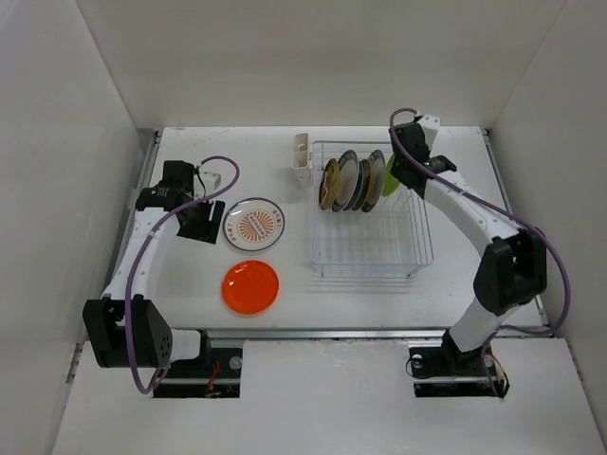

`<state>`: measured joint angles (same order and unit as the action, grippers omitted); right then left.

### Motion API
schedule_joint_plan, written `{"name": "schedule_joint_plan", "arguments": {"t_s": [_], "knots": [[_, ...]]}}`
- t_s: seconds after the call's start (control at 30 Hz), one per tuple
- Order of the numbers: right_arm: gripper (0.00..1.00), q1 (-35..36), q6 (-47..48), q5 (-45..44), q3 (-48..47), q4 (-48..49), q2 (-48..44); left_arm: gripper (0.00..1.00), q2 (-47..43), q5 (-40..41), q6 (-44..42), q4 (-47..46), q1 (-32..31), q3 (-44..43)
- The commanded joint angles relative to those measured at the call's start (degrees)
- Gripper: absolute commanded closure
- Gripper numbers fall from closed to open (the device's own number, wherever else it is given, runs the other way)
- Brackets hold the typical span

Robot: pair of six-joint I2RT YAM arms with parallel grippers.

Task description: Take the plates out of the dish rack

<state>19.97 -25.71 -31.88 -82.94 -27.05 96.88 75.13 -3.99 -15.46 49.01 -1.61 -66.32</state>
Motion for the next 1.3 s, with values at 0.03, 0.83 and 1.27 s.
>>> {"name": "schedule_joint_plan", "arguments": {"t_s": [0.03,0.83,1.27], "knots": [[1.0,0.59,-0.04,-16.44,-6.88,-4.67,-9.33,0.35,-1.83,-0.41,0.7,1.08,0.02,-1.0],[1.0,38.92,10.95,41.8,-3.72,10.87,2.84,0.17,-6.58,11.11,10.89,-4.19,11.18,1.37],[0.87,38.92,10.95,49.19,-7.59,14.66,18.43,0.16,-6.58,5.75,9.31,-3.66,12.59,3.04]]}}
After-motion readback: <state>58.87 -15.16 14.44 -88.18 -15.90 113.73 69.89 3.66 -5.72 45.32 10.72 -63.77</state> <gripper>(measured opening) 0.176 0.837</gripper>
